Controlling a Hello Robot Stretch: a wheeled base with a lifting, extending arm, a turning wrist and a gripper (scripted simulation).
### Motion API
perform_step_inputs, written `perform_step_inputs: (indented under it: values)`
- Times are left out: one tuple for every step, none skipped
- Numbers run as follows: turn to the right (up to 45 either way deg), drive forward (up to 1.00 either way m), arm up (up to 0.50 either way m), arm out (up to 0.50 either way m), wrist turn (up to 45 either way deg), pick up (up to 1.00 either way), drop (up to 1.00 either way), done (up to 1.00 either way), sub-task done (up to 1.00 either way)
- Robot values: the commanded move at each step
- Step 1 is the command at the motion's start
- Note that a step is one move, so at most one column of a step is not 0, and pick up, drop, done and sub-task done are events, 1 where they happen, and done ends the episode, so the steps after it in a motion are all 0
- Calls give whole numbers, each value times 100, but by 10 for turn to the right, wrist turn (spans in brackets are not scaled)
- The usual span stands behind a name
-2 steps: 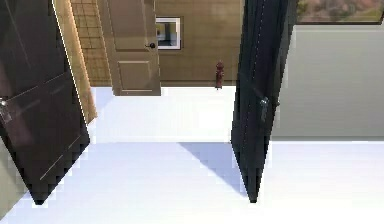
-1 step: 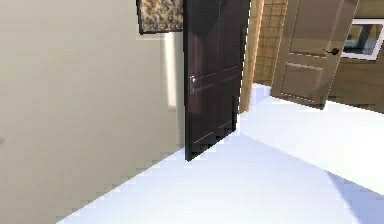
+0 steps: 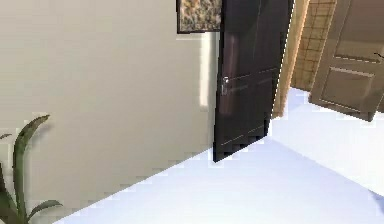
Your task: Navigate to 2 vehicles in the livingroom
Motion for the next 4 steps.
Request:
perform_step_inputs:
  values:
    - [0,30,0,0,0,0,0,0,0]
    - [450,0,0,0,0,0,0,0,0]
    - [0,100,0,0,0,0,0,0,0]
    - [0,100,0,0,0,0,0,0,0]
